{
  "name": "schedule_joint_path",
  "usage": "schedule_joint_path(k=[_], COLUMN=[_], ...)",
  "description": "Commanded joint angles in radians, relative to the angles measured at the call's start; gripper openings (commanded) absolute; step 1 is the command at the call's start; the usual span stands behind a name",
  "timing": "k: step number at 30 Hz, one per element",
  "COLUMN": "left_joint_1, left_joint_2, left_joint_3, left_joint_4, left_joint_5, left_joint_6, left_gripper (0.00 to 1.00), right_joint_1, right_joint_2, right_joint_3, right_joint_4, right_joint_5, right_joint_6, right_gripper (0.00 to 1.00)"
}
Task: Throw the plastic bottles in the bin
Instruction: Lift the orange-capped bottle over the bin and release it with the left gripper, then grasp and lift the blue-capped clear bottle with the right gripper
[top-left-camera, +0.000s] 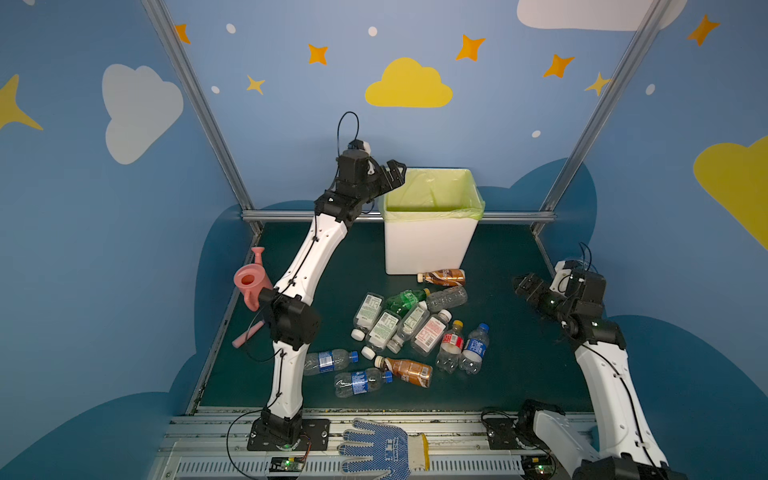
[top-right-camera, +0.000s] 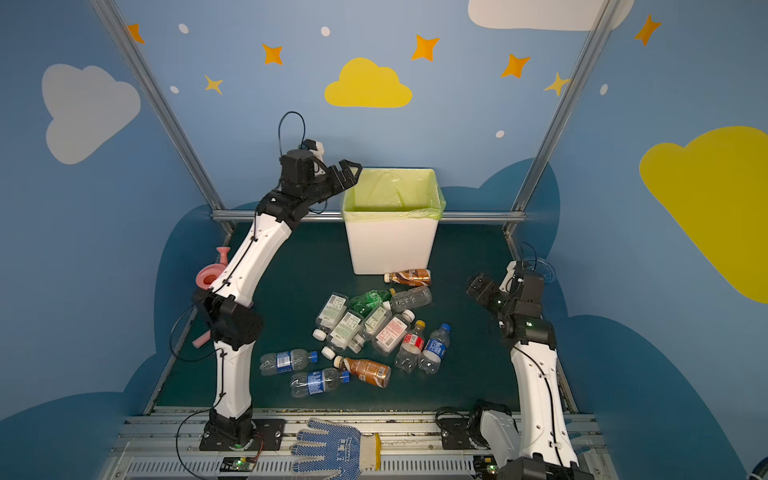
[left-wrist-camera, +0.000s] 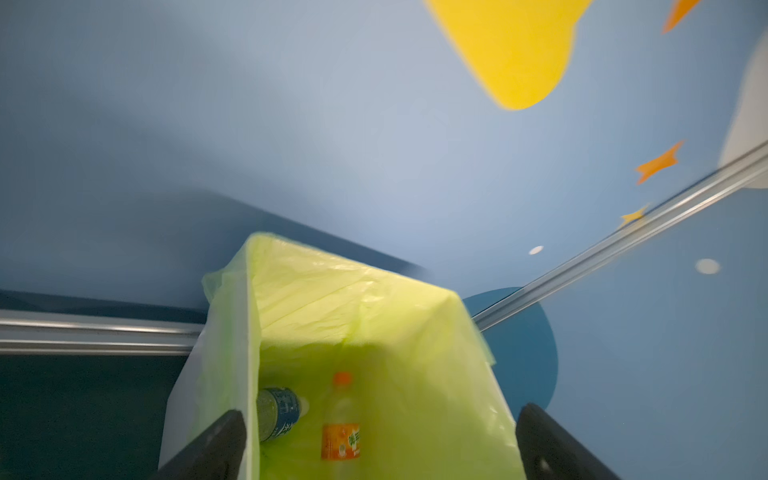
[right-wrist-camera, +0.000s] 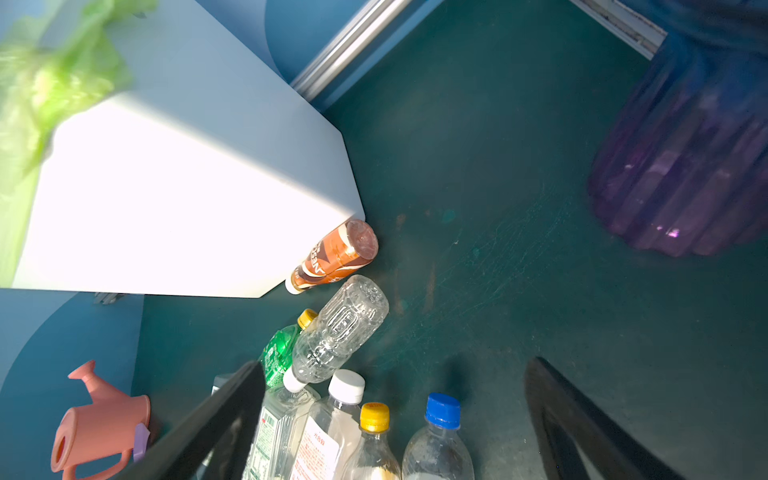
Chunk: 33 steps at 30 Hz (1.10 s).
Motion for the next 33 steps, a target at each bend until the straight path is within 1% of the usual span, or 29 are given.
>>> schedule_joint_path(k=[1,3,6,9,11,14,15,17,19,22,26,28,30,33], left_joint_1=[-0.020,-0.020,-0.021,-0.018,-0.015,0.012,0.022,0.051,0.070,0.095,0.138,0.156,0.167,0.172], left_joint_2=[-0.166,-0.211,-0.292,-0.397,-0.469,-0.552,-0.571,-0.622,-0.671,-0.741,-0.794,-0.804,-0.811,-0.820], left_joint_3=[-0.033,-0.091,-0.239,-0.450,-0.619,-0.819,-0.871,-0.991,-1.097,-1.241,-1.382,-1.420,-1.437,-1.435], left_joint_4=[0.130,0.136,0.167,0.231,0.273,0.275,0.265,0.240,0.226,0.205,0.193,0.193,0.182,0.153], left_joint_5=[-0.035,-0.022,-0.024,-0.061,-0.093,-0.122,-0.125,-0.127,-0.132,-0.164,-0.159,-0.147,-0.157,-0.202], left_joint_6=[0.095,0.115,0.147,0.179,0.202,0.197,0.186,0.165,0.162,0.161,0.119,0.093,0.071,0.064], left_gripper=[1.00,1.00,1.00,1.00,1.00,1.00,1.00,1.00,1.00,1.00,1.00,1.00,1.00,1.00], right_joint_1=[-0.004,-0.002,0.002,0.014,0.033,0.079,0.093,0.121,0.140,0.160,0.232,0.274,0.310,0.354], right_joint_2=[-0.013,-0.019,-0.010,0.023,0.055,0.109,0.126,0.157,0.161,0.147,0.128,0.134,0.148,0.171], right_joint_3=[-0.048,-0.073,-0.101,-0.115,-0.121,-0.112,-0.102,-0.076,-0.094,-0.125,-0.178,-0.185,-0.216,-0.240], right_joint_4=[-0.025,-0.014,0.013,0.046,0.083,0.096,0.071,-0.041,-0.095,-0.167,-0.195,-0.195,-0.199,-0.190], right_joint_5=[-0.023,-0.038,-0.061,-0.090,-0.103,-0.093,-0.084,-0.053,-0.042,-0.040,-0.044,-0.040,-0.024,0.004], right_joint_6=[0.018,0.029,0.064,0.104,0.125,0.140,0.140,0.148,0.143,0.123,0.151,0.169,0.179,0.190], right_gripper=[0.96,0.96,0.96,0.96,0.96,0.95,0.95,0.95,0.95,0.91,0.88,0.87,0.86,0.83])
